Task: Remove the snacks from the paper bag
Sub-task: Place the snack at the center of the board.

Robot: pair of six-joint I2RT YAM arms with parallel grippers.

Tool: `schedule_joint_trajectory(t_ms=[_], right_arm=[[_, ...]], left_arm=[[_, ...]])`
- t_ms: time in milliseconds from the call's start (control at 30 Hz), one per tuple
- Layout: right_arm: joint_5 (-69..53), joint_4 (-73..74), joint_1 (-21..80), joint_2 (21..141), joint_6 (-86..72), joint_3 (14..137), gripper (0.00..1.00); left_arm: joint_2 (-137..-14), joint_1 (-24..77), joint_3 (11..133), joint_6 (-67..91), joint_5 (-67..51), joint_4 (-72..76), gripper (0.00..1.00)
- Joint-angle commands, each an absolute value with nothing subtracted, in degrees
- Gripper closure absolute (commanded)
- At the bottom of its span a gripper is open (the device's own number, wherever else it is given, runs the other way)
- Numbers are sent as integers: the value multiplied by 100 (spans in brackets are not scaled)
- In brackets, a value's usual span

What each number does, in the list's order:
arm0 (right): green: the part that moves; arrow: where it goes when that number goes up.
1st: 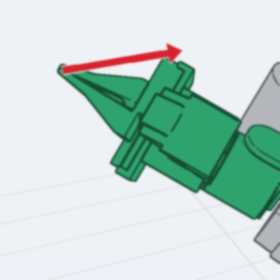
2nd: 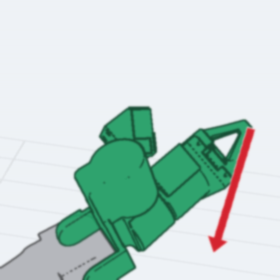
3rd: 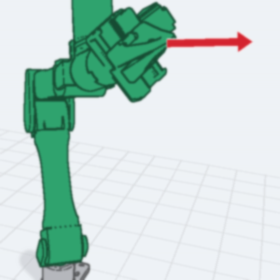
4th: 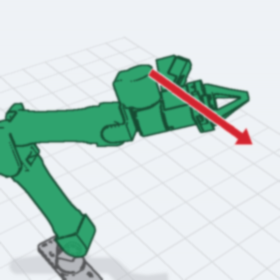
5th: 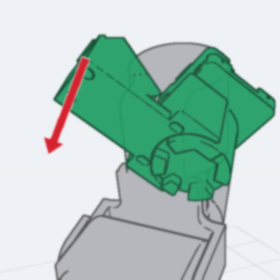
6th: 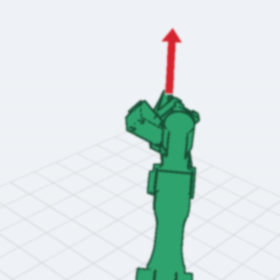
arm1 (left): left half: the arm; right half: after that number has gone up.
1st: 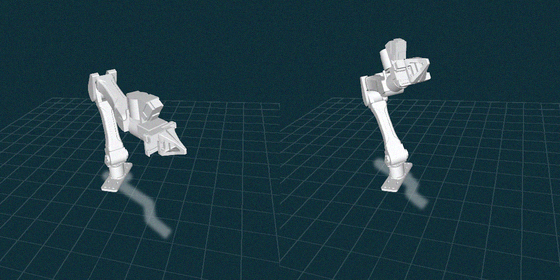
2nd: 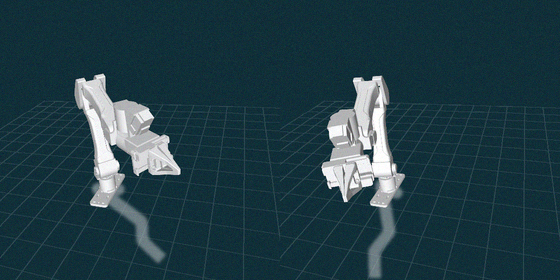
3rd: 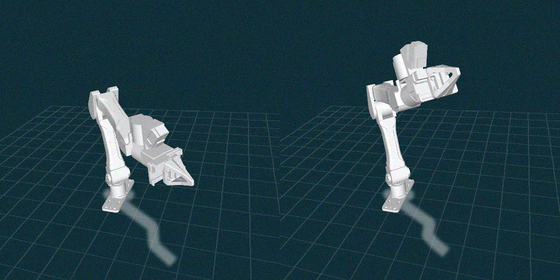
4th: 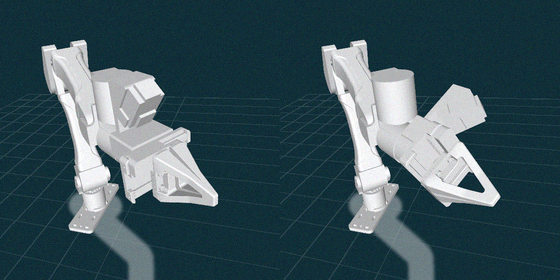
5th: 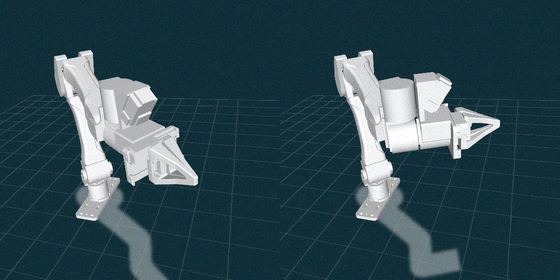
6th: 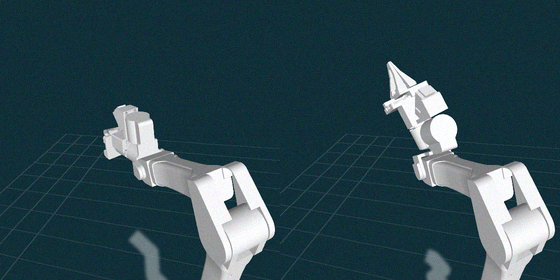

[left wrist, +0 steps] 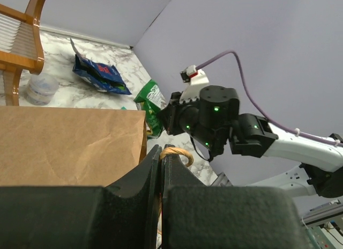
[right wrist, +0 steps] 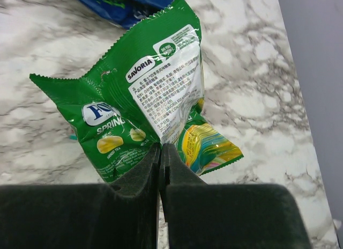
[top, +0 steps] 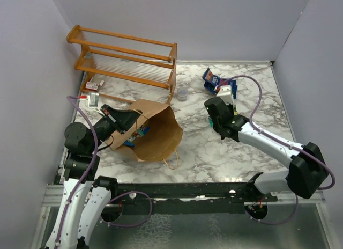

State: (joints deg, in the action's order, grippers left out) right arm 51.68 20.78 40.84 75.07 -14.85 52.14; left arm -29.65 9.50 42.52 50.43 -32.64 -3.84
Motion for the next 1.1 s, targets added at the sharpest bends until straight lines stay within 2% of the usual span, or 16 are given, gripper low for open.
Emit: schedule_joint_trajectory(t_ms=[0,300,567,667,800,933,1067], right_arm=[[5326,2495,3717,7821,-2427,5290,97],[4855,1975,3367,8627,-2364,5423,93],[4549,1430,3331,8851,-2142,5250,78],[4548,1385,3331,8764,-2063,5268,64],[4469,1285,3331,8384,-1960,5235,34],[3987,1068,3327,7804,-1718,5148,28],[3005,873,3331,7056,-1348,5070,23]], left_arm=[[-2990,958,4264,5216,-3562,106,100],[-2928,958,4221,5374,-4203,516,100],[-2935,958,4149,5458,-4464,760,100],[-2972,958,4133,5493,-4543,869,100],[-2975,957,4061,5481,-4634,887,100],[-2930,956,3920,5539,-4674,950,100],[-2913,958,3845,5580,-4751,1045,100]])
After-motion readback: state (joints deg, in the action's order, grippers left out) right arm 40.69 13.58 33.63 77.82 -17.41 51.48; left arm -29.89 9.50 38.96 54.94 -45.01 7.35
